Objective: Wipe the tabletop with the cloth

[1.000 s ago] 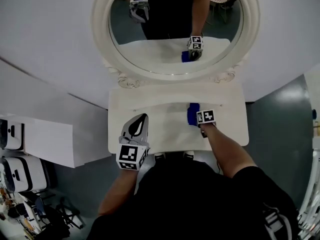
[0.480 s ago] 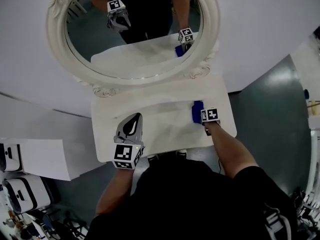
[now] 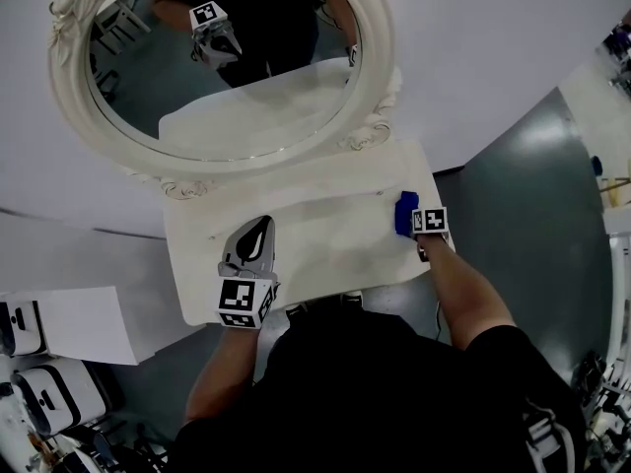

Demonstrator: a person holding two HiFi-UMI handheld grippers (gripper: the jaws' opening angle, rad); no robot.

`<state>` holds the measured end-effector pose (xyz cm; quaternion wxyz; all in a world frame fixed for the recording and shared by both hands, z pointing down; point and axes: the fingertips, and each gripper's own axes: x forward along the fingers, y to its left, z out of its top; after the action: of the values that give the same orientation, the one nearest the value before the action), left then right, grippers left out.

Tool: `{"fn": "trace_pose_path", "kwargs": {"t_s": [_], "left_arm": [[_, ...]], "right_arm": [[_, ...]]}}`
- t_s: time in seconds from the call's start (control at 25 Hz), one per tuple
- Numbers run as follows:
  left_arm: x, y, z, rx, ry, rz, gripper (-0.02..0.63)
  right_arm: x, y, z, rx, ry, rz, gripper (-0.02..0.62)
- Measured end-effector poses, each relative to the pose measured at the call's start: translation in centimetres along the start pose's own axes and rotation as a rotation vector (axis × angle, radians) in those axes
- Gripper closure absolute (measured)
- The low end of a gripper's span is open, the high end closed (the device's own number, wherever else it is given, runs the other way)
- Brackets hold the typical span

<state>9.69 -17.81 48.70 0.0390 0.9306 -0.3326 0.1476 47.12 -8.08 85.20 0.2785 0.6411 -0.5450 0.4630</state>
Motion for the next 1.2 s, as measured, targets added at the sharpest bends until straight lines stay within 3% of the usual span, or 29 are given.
{"fn": "trace_pose_path", "kwargs": {"t_s": [0.4, 0.6, 0.92, 1.2], "left_arm": [[-1.0, 0.5, -0.6, -0.009, 0.007, 0.020, 0.595], [-2.6, 1.5, -1.2, -0.022, 0.004, 0.047, 0.595], [-7.2, 4.3, -2.3, -0.047, -0.016, 0.118, 0.595], [-14.3, 9.1, -3.7, -0.083, -0.025, 0.250, 0.595]], "right_arm": [[-1.0, -3.0, -0.7, 0.040, 0.010, -0.064, 0.555], [-2.1, -1.1, 1.3, 0.002, -0.084, -0.156, 0.555], [-0.9, 17.4, 3.0, -0.147, -0.115, 0.106, 0.557], [-1.0, 36.3, 3.2, -0.339, -0.098, 0.354, 0.556]]}}
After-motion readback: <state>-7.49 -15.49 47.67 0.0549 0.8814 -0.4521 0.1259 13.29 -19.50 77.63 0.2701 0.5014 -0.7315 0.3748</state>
